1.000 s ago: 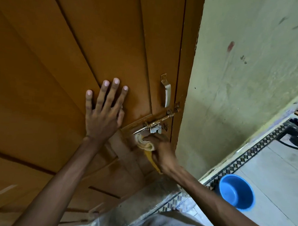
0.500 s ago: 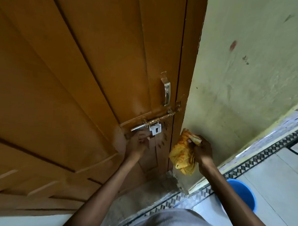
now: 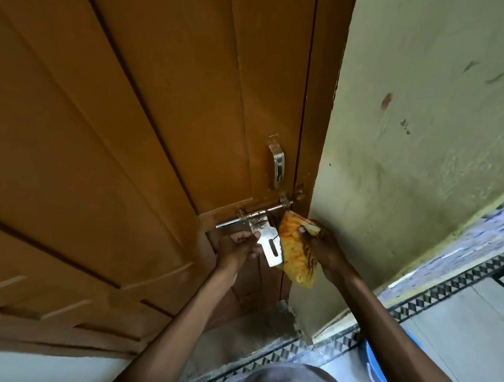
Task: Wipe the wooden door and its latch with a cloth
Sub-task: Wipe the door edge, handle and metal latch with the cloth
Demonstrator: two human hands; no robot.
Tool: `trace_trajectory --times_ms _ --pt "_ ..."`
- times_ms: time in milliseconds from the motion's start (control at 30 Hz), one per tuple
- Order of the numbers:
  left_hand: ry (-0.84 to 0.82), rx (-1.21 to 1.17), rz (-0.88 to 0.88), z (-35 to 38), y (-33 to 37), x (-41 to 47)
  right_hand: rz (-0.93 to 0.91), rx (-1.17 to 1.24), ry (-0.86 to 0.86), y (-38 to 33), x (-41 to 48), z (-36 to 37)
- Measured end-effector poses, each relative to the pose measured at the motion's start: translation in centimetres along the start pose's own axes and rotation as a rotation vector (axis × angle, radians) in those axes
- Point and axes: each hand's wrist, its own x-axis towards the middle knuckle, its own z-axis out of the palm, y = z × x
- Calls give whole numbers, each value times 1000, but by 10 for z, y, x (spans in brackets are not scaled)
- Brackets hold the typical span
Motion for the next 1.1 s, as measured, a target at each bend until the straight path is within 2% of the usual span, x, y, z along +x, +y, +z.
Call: trace_trajectory --times_ms 100,200,267,367,400,467,533,633,767,900,967,1000,1067,1100 --pt "-15 -23 -28 -2 7 -6 138 41 -111 -8 13 16" --pt "51 31 4 0 12 -11 308 124 -265 -13 22 24" --pt "191 243 107 2 16 -14 324 171 -345 -15 20 23" --pt "471 823 460 -7 21 -22 104 38 -408 -10 4 16" --pt "488 983 597 -13 21 -22 -11 -25 -390 -4 -4 11" --pt "454 1185 736 -23 20 -19 -269 -178 -405 8 -18 -1" --pt "409 1236 741 -28 22 -14 -388 -272 -428 18 -19 -5" --pt "376 1240 687 -31 29 -8 -447 -241 -425 13 -21 5" --pt "402 1263 662 -29 35 -3 -469 -279 -439 7 -15 18" --pt "414 1324 663 -21 38 -6 -449 -152 -475 5 -18 13" --pt "426 1360 640 -21 38 -4 -376 -38 -510 1 -17 12" --pt "433 1373 630 -20 37 -3 -220 55 -534 -8 -12 16" --pt "434 1383 620 -21 35 -2 211 240 -524 -21 4 22" --pt "427 1386 619 -21 34 -2 362 265 -524 -23 10 24"
